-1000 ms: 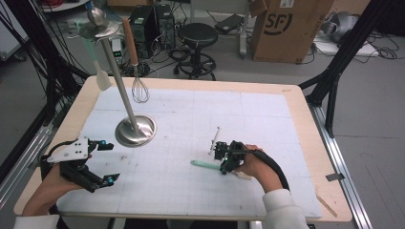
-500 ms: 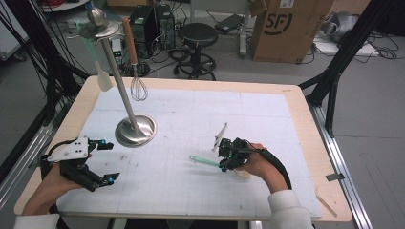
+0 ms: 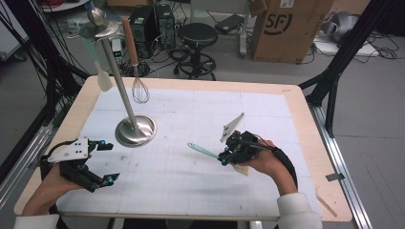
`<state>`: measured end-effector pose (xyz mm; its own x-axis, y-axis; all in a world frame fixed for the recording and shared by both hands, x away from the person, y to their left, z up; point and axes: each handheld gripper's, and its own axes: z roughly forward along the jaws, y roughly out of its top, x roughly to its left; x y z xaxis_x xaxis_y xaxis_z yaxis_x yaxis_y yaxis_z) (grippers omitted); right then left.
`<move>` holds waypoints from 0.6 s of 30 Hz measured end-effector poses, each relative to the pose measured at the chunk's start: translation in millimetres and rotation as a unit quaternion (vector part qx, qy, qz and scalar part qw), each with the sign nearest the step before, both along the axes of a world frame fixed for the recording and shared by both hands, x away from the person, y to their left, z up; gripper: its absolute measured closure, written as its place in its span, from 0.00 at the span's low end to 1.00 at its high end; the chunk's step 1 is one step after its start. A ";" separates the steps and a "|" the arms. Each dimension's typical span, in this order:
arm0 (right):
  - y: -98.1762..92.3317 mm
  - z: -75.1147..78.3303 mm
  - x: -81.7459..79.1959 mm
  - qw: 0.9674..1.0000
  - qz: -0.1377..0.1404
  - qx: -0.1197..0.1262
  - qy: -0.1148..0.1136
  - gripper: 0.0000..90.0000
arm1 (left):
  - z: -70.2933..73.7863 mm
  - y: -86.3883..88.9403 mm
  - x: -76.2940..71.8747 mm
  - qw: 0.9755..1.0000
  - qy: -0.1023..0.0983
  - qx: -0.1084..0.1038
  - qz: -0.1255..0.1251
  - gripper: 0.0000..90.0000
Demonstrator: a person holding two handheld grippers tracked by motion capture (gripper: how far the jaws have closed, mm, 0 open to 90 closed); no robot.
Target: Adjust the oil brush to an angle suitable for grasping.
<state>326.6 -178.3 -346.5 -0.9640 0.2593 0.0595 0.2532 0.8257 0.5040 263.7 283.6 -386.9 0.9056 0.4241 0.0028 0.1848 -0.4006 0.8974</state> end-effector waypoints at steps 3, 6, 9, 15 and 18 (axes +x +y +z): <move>-3.2 11.5 -1.2 1.000 -0.005 0.027 -0.013 0.90 | 0.1 0.4 0.2 1.000 0.000 -0.001 0.001 0.02; -4.2 21.7 -2.5 0.999 -0.014 0.041 -0.024 0.90 | 0.1 0.7 0.3 1.000 0.001 -0.002 0.002 0.02; -3.8 31.4 -3.1 0.998 -0.016 0.057 -0.034 0.90 | -0.2 0.5 0.9 1.000 0.002 -0.001 0.001 0.02; -0.7 49.3 -3.8 0.994 -0.017 0.097 -0.051 0.90 | -0.8 0.1 2.0 1.000 0.003 0.000 0.002 0.02; 1.3 56.3 -3.2 0.991 -0.017 0.121 -0.056 0.90 | -0.8 0.1 1.9 1.000 0.003 0.000 0.003 0.02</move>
